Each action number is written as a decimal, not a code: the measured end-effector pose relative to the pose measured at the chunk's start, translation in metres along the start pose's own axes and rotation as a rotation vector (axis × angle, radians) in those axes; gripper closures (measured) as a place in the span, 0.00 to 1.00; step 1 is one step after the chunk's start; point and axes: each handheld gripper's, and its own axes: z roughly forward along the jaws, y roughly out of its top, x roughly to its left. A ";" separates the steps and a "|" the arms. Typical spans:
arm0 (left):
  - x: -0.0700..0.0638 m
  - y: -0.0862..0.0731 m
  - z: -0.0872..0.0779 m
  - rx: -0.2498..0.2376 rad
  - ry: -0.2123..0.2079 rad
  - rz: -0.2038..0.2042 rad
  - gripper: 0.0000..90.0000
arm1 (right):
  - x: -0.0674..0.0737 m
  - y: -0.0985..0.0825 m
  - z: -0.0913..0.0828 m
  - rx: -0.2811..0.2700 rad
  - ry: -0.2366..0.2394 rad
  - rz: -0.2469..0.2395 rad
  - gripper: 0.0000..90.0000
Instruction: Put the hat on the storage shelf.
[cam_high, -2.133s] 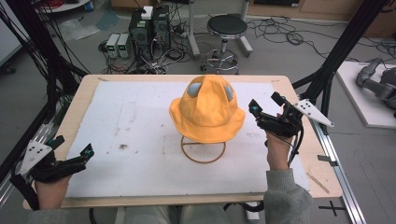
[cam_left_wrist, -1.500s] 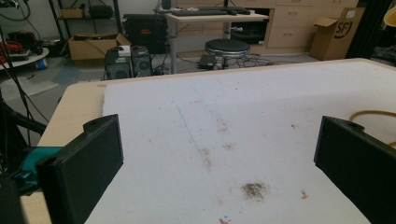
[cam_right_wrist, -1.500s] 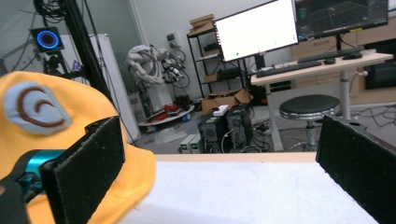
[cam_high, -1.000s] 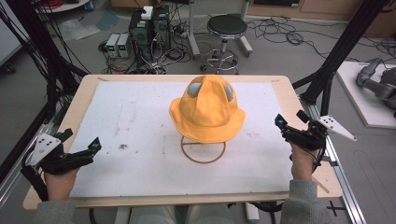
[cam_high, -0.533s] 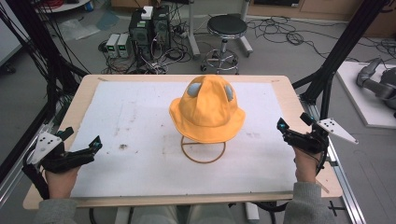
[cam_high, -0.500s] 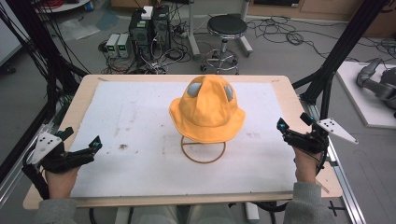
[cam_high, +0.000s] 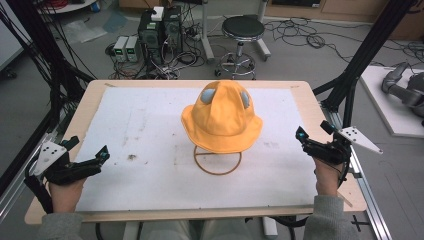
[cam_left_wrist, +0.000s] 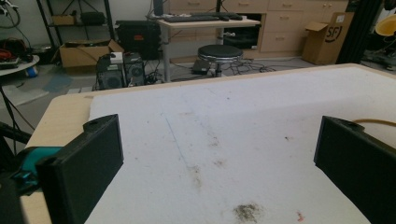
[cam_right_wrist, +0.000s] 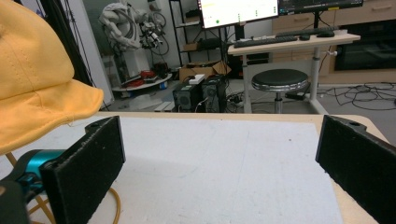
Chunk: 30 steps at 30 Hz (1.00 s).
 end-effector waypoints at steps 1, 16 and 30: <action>0.000 0.000 0.000 0.001 -0.001 0.001 0.02 | 0.000 0.000 0.000 -0.001 -0.001 -0.005 0.01; -0.001 0.000 0.001 0.001 -0.002 0.002 0.02 | 0.000 0.000 -0.001 -0.005 0.003 -0.003 0.01; 0.000 0.000 0.000 0.002 -0.001 -0.001 0.02 | 0.000 -0.002 0.000 0.006 0.004 0.006 0.01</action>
